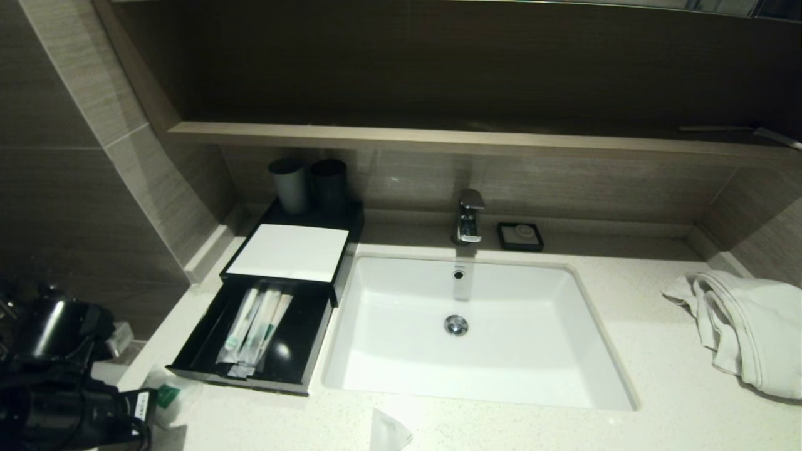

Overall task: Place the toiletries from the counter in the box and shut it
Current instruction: Pick up the bathroom toiletry

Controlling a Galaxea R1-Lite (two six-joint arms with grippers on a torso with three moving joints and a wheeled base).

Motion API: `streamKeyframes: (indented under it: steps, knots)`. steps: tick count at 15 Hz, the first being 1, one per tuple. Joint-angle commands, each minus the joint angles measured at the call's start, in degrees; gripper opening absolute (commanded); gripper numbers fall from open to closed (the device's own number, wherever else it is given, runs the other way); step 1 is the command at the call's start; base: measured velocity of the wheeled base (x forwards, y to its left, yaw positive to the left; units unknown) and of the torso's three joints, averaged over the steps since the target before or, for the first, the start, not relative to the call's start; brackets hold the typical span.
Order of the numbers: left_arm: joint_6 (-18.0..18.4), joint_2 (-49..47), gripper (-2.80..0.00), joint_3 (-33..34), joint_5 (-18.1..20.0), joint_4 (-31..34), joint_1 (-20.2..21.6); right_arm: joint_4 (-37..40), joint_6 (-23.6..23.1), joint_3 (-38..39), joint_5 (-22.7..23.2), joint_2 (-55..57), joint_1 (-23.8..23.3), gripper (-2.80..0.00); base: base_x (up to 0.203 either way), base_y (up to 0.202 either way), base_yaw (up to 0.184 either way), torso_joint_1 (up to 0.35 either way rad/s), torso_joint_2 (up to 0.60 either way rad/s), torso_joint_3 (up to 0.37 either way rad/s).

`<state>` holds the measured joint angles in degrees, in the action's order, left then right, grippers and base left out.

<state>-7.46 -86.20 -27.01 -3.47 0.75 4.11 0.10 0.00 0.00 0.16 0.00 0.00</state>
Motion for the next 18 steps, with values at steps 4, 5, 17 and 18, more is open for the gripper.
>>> streamKeyframes:
  steps: [4,5,17,18]
  knots:
    - [0.1,1.7,-2.80,0.2,0.0,0.6,1.1,0.0,0.0,0.0,0.0,0.0,0.0,-2.80,0.000,0.000,0.000,0.000,0.00,0.000]
    - [0.2,1.5,-2.80,0.4,0.0,0.6,1.1,0.0,0.0,0.0,0.0,0.0,0.0,-2.80,0.000,0.000,0.000,0.000,0.00,0.000]
    - [1.1,8.8,0.00,0.3,-0.2,6.9,1.4,0.0,0.0,0.0,0.0,0.0,0.0,-2.80,0.000,0.000,0.000,0.000,0.00,0.000]
    - [1.5,10.6,0.00,0.3,-0.2,9.0,1.4,0.0,0.0,0.0,0.0,0.0,0.0,-2.80,0.000,0.000,0.000,0.000,0.00,0.000]
